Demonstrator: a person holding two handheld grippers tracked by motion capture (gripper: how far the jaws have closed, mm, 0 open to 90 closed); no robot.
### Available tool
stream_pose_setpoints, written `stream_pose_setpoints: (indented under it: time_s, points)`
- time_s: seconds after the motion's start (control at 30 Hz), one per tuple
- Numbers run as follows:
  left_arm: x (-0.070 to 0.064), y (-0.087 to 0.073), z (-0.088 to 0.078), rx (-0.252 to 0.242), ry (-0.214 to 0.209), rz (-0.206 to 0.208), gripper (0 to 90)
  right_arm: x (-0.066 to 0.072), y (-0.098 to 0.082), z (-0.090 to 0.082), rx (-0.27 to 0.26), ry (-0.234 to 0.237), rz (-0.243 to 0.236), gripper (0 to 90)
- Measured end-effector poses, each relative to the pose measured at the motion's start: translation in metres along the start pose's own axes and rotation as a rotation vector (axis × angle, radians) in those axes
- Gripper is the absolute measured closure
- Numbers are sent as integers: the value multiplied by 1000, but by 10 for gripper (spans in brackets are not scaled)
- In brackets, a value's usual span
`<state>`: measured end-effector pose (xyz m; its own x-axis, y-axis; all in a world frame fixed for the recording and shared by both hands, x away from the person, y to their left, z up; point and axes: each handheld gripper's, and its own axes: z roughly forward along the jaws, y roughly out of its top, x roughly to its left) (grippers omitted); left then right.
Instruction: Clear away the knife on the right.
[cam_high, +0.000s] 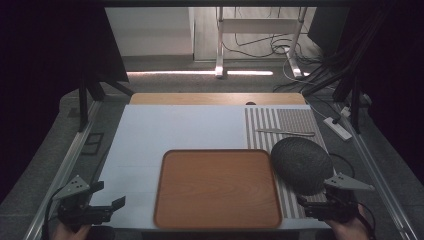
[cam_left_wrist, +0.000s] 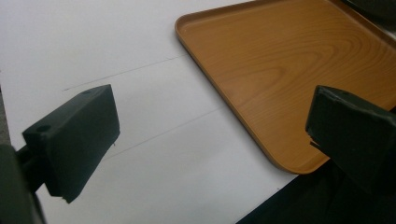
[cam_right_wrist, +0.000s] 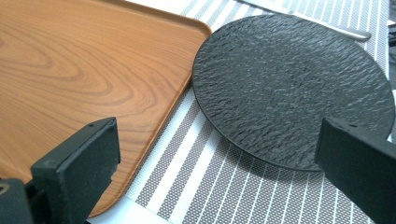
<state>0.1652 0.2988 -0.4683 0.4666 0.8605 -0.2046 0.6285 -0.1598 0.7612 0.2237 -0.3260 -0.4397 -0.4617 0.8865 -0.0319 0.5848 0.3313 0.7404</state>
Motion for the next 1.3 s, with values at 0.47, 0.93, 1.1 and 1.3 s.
stream_pose_setpoints:
  time_s: [0.47,0.93,1.1,1.3]
  points:
    - [0,0,1,13,-1,8,30,-1,1,2,15,17,8,10]
    - [0,0,1,9,-4,1,30,-1,3,4,23,24,11,10]
    - [0,0,1,9,-5,2,30,0,6,5,10,30,7,10]
    - [1,0,1,8,-7,-2,30,2,11,10,14,35,-9,10]
